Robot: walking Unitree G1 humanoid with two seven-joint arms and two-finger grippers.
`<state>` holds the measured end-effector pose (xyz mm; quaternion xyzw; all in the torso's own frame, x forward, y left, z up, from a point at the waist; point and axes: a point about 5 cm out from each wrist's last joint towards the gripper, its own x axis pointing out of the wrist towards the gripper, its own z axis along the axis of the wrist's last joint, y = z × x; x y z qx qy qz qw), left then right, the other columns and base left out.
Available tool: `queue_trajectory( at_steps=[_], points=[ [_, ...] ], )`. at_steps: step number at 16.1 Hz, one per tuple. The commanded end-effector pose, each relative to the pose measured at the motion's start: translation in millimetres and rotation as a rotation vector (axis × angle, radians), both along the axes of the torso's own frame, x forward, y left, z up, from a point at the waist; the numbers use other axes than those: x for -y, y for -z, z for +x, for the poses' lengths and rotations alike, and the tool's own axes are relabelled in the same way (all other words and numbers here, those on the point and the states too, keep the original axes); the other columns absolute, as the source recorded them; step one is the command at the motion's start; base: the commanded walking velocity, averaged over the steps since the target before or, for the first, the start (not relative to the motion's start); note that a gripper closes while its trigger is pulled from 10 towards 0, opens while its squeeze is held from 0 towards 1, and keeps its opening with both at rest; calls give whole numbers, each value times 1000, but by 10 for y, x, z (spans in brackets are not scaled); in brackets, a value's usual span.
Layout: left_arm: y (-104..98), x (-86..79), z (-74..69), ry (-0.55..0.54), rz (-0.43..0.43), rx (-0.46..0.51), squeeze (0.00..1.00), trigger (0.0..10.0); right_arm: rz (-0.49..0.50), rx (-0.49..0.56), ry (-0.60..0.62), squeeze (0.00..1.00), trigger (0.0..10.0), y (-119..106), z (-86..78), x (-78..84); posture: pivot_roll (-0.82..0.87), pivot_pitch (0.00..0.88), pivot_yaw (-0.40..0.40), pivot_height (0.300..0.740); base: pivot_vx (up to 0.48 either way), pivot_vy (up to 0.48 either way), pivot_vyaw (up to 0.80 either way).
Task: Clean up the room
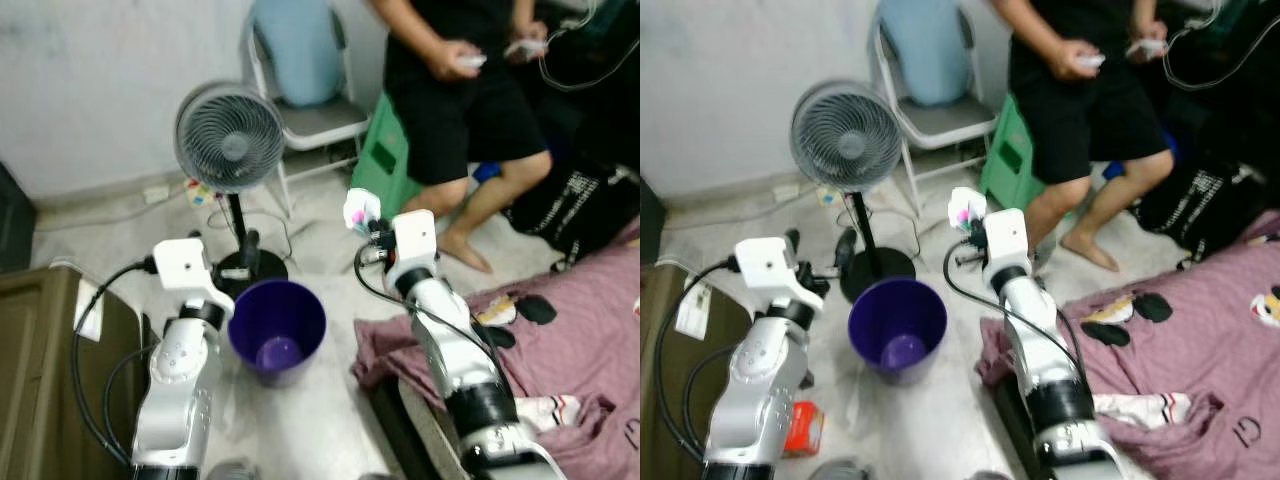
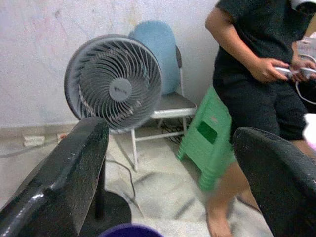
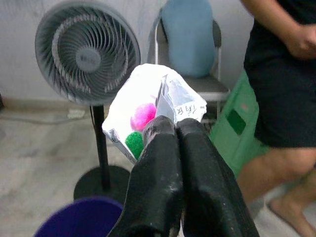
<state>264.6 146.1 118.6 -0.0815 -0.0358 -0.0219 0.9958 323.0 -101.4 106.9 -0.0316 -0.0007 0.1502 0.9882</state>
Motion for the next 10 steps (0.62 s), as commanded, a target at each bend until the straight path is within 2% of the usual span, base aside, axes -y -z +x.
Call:
queue_trajectory(
  at_steps=[1, 8, 10],
  points=[
    [-18, -83, -7, -24, 7, 2, 0, 10000, 9, 26, -42, 0, 10000, -85, 15, -143, 77, 67, -35, 740, 371, 0, 0],
    [-3, -118, 27, -64, 11, -19, 0, 10000, -6, 30, -40, 0, 10000, -86, 31, -145, 79, 70, -32, 740, 0, 0, 0],
    [-7, -125, 38, -62, 13, -19, 0, 10000, -13, 33, -45, 0, 10000, -87, 36, -162, 78, 69, -30, 740, 0, 0, 800]
  ],
)
